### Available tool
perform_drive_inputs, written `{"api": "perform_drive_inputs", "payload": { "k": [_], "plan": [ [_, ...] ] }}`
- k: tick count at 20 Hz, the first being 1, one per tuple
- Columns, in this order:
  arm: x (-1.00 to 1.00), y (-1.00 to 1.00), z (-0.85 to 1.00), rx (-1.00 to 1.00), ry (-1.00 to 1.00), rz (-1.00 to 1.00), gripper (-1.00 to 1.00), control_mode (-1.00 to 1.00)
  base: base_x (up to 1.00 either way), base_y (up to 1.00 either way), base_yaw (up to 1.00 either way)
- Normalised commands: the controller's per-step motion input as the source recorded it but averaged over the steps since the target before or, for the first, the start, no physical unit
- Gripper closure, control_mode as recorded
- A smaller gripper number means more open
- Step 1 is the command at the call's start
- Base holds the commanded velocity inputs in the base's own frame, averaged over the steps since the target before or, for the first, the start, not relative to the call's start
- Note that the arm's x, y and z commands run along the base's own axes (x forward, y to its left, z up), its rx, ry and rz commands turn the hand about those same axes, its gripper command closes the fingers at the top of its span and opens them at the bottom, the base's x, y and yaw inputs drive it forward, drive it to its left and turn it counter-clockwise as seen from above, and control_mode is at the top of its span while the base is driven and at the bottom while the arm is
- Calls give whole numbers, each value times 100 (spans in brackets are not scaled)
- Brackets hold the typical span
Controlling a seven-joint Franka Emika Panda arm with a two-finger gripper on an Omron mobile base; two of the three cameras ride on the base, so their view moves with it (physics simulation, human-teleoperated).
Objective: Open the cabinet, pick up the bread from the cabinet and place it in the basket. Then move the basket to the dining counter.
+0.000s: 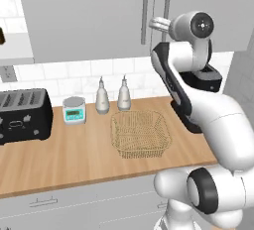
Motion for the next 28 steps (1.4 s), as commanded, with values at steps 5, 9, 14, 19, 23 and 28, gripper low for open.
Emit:
{"api": "perform_drive_inputs", "payload": {
  "k": [5,9,14,19,23,28],
  "plan": [
    [42,-1,-2,0,13,8,-100,-100,0,0,0],
    [47,0,0,0,1,18,-100,-100,0,0,0],
    [51,0,-15,0,0,15,-100,-100,0,0,0],
    [63,0,-18,-1,0,8,-100,-100,0,0,0],
    [37,0,-17,0,0,3,100,-100,0,0,0],
    [-6,0,-5,0,0,-2,100,-100,0,0,0]
  ]
}}
